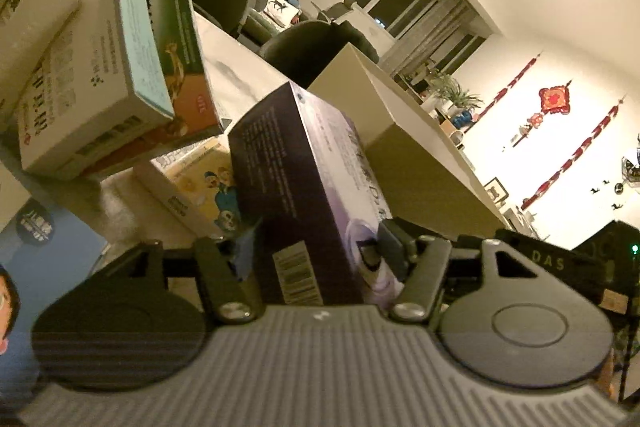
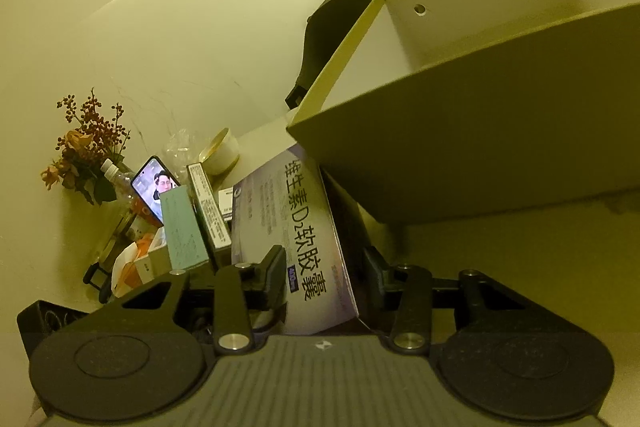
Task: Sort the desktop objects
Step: 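Lower the right tool over the purple box and straddle it with the fingers, then close the right gripper on the purple vitamin D box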
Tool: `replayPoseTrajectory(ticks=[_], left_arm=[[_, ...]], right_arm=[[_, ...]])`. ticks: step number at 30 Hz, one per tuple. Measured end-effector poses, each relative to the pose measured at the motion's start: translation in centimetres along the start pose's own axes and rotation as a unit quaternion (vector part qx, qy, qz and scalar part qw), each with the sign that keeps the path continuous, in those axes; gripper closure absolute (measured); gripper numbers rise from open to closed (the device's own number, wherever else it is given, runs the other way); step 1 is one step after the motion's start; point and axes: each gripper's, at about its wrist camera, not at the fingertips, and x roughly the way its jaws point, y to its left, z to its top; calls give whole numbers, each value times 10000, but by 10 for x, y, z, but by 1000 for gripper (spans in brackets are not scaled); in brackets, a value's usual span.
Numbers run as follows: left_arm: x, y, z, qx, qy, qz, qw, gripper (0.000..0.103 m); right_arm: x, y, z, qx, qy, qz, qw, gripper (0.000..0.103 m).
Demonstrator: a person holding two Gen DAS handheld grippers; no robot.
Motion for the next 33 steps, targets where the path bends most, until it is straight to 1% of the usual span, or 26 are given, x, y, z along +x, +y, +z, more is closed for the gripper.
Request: replayPoseTrajectory(ticks=[2,3,8,9,10,12,14,16,18,26,28,33], left_arm=[[-3,1,0,5,11,-26,10000,44],[-4,1,0,13,19,-35,10000,47],[-3,3,0,26,61,-72,10000,45],[-2,3,0,7,58,-68,10000,44],[-1,3,0,-8,56,-72,10000,43],[-1,4,0,-45,57,-94,9999,43],[0,7,-1,-108,52,-155,9998,44],[-1,9,-3,-170,40,-226,9996,46],[-3,11,-4,-198,34,-274,9994,47],[-6,28,-9,-567,60,-591,9966,48],[-7,32,-10,-637,60,-646,9959,48],[-8,37,-12,-741,50,-750,9944,47]], right_arm=[[-2,5,-5,-2,17,-13,10000,57],[-4,7,-8,-13,25,-22,10000,57],[-9,13,-19,-90,94,40,9999,56],[-9,11,-19,-20,90,63,9999,55],[-8,8,-19,88,93,89,9999,52],[-6,-2,-17,355,101,161,9992,47],[-2,-11,-15,562,91,317,9979,45],[4,-18,-13,780,110,437,9959,41],[8,-23,-11,893,114,532,9945,39],[22,-21,-6,956,125,649,9932,32],[27,-21,-5,987,158,701,9925,28],[34,-24,-4,1033,220,792,9912,24]])
